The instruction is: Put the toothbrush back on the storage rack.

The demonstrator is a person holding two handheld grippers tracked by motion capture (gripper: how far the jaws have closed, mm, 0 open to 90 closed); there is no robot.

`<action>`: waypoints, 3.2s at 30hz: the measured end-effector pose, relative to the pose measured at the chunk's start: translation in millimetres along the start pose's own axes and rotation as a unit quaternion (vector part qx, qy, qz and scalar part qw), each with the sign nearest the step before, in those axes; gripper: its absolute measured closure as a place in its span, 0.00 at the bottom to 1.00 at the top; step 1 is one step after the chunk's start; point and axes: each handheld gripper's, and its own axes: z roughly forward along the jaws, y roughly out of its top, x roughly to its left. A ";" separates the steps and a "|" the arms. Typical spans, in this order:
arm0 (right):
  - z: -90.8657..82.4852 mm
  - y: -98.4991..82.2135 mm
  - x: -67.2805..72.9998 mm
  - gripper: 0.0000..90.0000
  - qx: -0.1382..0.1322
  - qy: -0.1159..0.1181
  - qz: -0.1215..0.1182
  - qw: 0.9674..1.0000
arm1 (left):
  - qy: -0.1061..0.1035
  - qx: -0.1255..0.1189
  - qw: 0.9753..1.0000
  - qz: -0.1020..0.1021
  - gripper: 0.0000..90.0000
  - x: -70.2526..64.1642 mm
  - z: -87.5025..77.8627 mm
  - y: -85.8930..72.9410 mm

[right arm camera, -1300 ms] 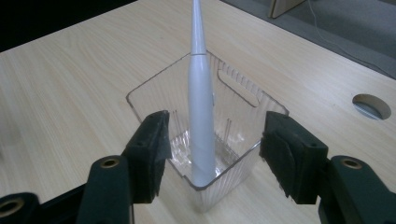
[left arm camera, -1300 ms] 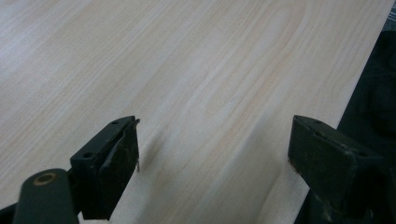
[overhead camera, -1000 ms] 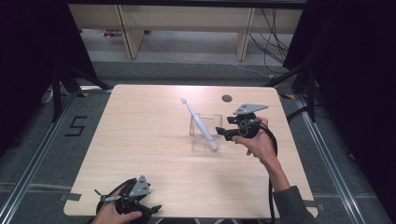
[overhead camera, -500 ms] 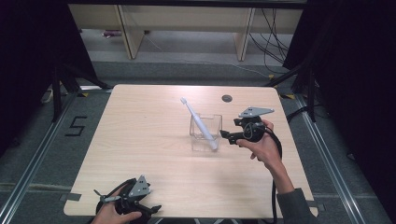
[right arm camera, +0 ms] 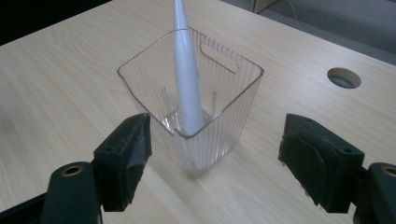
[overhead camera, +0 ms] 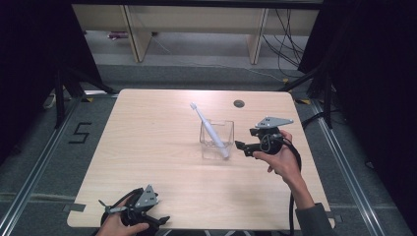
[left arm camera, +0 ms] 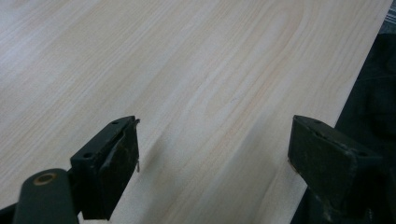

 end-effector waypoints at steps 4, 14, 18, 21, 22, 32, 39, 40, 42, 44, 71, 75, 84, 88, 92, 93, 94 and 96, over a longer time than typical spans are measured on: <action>-2.4 -3.7 1.2 0.28 0.010 -0.001 -0.004 1.000 | -0.001 0.001 1.000 0.002 0.17 0.2 -0.3 0.1; -3.5 -14.0 9.3 0.27 0.013 0.004 -0.013 1.000 | -0.001 0.002 1.000 0.000 0.18 -0.2 0.5 -0.2; -5.0 -17.9 11.3 0.26 0.017 0.006 -0.017 1.000 | -0.004 0.005 1.000 -0.007 0.17 -0.4 1.6 -0.2; -7.3 -21.2 14.1 0.26 0.019 0.005 -0.008 1.000 | -0.001 0.003 1.000 0.000 0.17 -0.3 1.3 -0.2; -7.2 -22.0 13.6 0.26 0.017 0.007 -0.013 1.000 | -0.003 0.006 1.000 -0.003 0.17 0.0 0.7 0.1; -10.4 -35.9 15.4 0.23 0.014 0.006 0.001 1.000 | 0.001 0.002 1.000 -0.002 0.17 0.0 0.8 -0.3; -11.6 -45.8 18.7 0.23 0.024 0.012 0.014 1.000 | 0.002 0.001 1.000 -0.004 0.17 0.0 0.8 -0.4; -10.2 -47.4 17.6 0.22 0.013 0.006 0.001 1.000 | 0.001 0.001 1.000 -0.003 0.17 0.3 0.7 -0.3; -9.7 -50.2 19.1 0.22 0.016 0.010 0.005 1.000 | 0.001 0.000 1.000 -0.003 0.17 0.4 0.6 0.0; -7.8 -53.6 18.5 0.23 0.014 0.012 0.004 1.000 | 0.001 0.000 1.000 -0.003 0.17 0.5 0.8 -0.2; -14.9 -84.4 21.9 0.23 0.033 0.012 0.019 0.999 | 0.002 0.001 1.000 -0.003 0.17 0.6 0.6 0.0; -16.5 -87.7 23.7 0.23 0.037 0.013 0.014 0.999 | 0.000 0.003 1.000 -0.001 0.17 1.5 0.7 -0.4; -20.9 -99.9 27.5 0.23 0.039 0.016 0.026 0.999 | 0.002 0.004 1.000 -0.011 0.17 0.8 1.5 -0.7; -23.8 -105.9 27.4 0.23 0.036 0.017 0.022 0.999 | 0.000 0.008 1.000 0.000 0.17 1.7 1.4 0.0; -27.5 -109.6 28.5 0.23 0.031 0.018 0.016 0.999 | 0.001 0.007 1.000 -0.005 0.17 1.7 1.6 -0.2; -29.4 -110.3 30.2 0.23 0.033 0.020 0.023 0.999 | 0.000 0.009 1.000 -0.010 0.17 1.3 1.6 -0.6; -30.0 -110.4 29.1 0.23 0.029 0.017 0.014 0.999 | 0.001 0.007 1.000 -0.011 0.17 1.2 1.9 -0.7; -31.6 -111.5 31.2 0.23 0.029 0.019 0.023 0.999 | 0.000 0.008 1.000 -0.002 0.17 2.0 1.3 -0.1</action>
